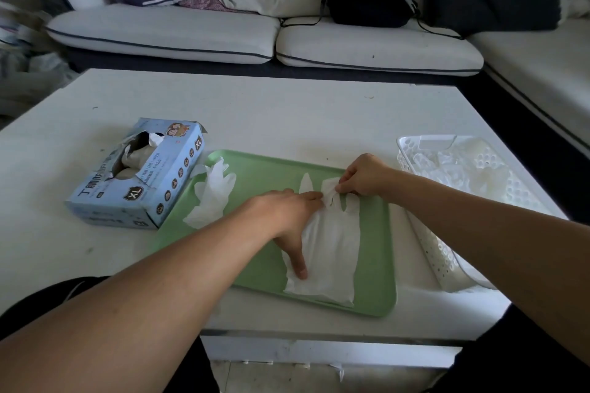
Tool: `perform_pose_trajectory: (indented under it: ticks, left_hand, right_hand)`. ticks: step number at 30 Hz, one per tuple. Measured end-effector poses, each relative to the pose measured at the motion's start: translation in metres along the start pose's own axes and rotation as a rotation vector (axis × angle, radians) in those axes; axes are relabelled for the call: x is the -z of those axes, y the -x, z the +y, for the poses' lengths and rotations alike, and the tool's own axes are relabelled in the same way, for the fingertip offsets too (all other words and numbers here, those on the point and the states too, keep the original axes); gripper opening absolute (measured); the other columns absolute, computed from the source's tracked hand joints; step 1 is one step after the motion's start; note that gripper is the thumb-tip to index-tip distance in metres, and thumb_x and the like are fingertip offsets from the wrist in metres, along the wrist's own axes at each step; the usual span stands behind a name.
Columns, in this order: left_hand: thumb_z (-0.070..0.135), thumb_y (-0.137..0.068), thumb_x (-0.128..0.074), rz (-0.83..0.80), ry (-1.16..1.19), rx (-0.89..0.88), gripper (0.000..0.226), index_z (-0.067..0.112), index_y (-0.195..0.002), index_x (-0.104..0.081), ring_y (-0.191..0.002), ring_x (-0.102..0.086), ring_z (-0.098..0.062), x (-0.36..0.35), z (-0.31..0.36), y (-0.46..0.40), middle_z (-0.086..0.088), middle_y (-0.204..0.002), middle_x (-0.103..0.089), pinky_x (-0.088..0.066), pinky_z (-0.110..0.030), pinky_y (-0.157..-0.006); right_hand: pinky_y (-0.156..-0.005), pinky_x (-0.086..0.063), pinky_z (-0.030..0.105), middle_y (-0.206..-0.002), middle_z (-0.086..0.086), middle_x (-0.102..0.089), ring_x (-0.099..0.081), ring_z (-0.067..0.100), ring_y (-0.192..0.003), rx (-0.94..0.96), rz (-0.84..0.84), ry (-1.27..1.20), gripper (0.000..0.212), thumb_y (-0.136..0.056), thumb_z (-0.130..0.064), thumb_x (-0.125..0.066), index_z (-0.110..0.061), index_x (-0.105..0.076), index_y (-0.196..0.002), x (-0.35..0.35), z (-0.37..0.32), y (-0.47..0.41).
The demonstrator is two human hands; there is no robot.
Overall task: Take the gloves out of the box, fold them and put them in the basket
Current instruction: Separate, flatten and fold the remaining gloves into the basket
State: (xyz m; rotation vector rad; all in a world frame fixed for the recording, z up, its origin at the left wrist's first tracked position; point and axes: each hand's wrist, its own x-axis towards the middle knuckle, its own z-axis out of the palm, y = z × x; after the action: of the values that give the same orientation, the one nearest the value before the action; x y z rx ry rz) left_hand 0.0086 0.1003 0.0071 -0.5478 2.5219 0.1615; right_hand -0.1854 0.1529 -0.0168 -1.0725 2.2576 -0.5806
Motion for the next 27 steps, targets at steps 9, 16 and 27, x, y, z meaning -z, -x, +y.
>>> perform_pose_trajectory:
  ticks: [9,16,27]
  left_hand:
    - [0.069,-0.041,-0.093,0.007,-0.006,0.020,0.144,0.025,-0.157,-0.019,-0.135,-0.048,-0.025,-0.002,0.004,-0.005,0.009,-0.158,-0.036,-0.045,-0.044,-0.109]
    - [0.070,-0.043,-0.092,-0.011,-0.023,0.029,0.146,0.023,-0.158,-0.015,-0.136,-0.048,-0.025,0.001,0.005,-0.003,0.009,-0.160,-0.031,-0.045,-0.044,-0.109]
    - [0.066,-0.050,-0.092,-0.021,-0.052,0.003,0.143,0.031,-0.160,-0.009,-0.139,-0.043,-0.024,0.005,0.009,0.001,0.010,-0.163,-0.019,-0.044,-0.043,-0.111]
  right_hand:
    - [-0.057,-0.044,0.019,-0.069,-0.006,-0.067,-0.059,0.008,-0.065,0.054,0.032,0.011,0.015,-0.070,-0.019,-0.090,-0.015,-0.077,-0.076,-0.005,0.005,0.005]
    - [-0.071,-0.053,0.028,-0.069,0.001,-0.067,-0.060,0.016,-0.072,0.028,0.021,0.061,0.013,-0.075,-0.011,-0.084,-0.005,-0.079,-0.085,0.004,0.005,-0.004]
    - [-0.057,-0.039,0.027,-0.064,0.002,-0.057,-0.048,0.015,-0.062,0.097,-0.075,0.281,0.051,-0.053,-0.044,-0.095,-0.003,-0.077,-0.077,-0.009,-0.005,0.006]
